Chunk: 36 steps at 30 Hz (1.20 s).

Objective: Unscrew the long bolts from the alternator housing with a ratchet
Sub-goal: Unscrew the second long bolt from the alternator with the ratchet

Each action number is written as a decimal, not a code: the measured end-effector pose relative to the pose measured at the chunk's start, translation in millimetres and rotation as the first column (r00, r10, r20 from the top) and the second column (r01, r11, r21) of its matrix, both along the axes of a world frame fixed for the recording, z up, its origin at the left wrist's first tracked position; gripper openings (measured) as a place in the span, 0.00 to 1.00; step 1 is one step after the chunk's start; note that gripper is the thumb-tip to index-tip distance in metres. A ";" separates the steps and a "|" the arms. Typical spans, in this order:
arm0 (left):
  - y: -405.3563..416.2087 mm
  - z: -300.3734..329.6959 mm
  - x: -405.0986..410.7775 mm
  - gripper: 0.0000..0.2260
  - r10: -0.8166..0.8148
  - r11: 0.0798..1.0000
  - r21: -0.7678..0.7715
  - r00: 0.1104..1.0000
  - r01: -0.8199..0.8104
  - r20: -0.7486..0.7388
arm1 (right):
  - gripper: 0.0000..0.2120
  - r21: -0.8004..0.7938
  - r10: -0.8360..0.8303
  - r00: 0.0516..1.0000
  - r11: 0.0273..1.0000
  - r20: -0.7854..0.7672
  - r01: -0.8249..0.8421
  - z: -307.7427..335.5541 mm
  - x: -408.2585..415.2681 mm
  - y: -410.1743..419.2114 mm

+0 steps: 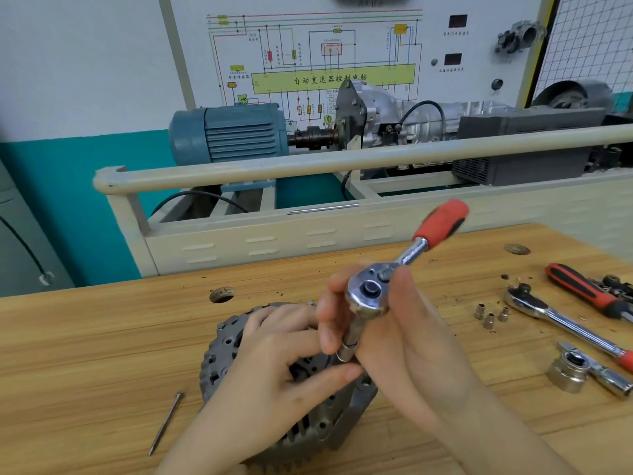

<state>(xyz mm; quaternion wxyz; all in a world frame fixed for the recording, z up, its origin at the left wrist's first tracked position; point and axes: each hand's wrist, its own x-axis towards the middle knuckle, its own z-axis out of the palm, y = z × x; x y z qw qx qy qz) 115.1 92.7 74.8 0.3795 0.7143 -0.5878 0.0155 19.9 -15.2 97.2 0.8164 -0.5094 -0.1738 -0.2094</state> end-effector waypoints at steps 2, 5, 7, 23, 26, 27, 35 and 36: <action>-0.2 -0.2 -0.2 0.16 0.000 1.000 -0.019 1.000 0.000 -0.006 | 0.19 0.005 -0.002 1.000 1.000 0.005 0.002 -0.4 0.0 -0.2; -2.1 -0.3 -1.4 0.15 0.011 0.999 -0.047 1.000 -0.013 -0.026 | 0.18 -0.011 -0.011 1.000 1.000 0.024 0.012 -0.3 -0.1 1.1; -3.3 -0.6 -1.5 0.14 0.025 0.998 -0.059 0.999 -0.026 -0.029 | 0.18 -0.014 -0.014 0.999 1.000 0.034 0.015 -1.0 -0.2 1.5; 0.8 1.3 -6.3 0.11 0.092 0.996 0.001 0.996 -0.092 -0.005 | 0.18 0.095 0.007 0.999 0.995 0.032 -0.010 -4.5 3.5 -5.1; -0.9 -1.0 -5.3 0.17 0.109 0.994 -0.028 0.994 -0.109 0.007 | 0.16 0.098 0.002 0.998 0.995 0.057 -0.008 -4.1 3.1 -5.4; -1.4 -1.4 -5.0 0.18 0.112 0.993 -0.027 0.994 -0.112 0.013 | 0.16 0.103 -0.006 0.998 0.995 0.066 -0.001 -3.9 2.6 -5.7; 1.4 1.3 -3.9 0.05 0.067 0.998 -0.007 0.997 -0.067 -0.029 | 0.18 0.123 -0.034 0.999 0.992 0.035 0.030 -4.5 2.7 -7.2; 1.7 1.9 -3.8 0.05 0.059 0.998 -0.013 0.998 -0.059 -0.036 | 0.19 0.123 -0.034 0.999 0.992 0.027 0.031 -4.7 3.0 -7.2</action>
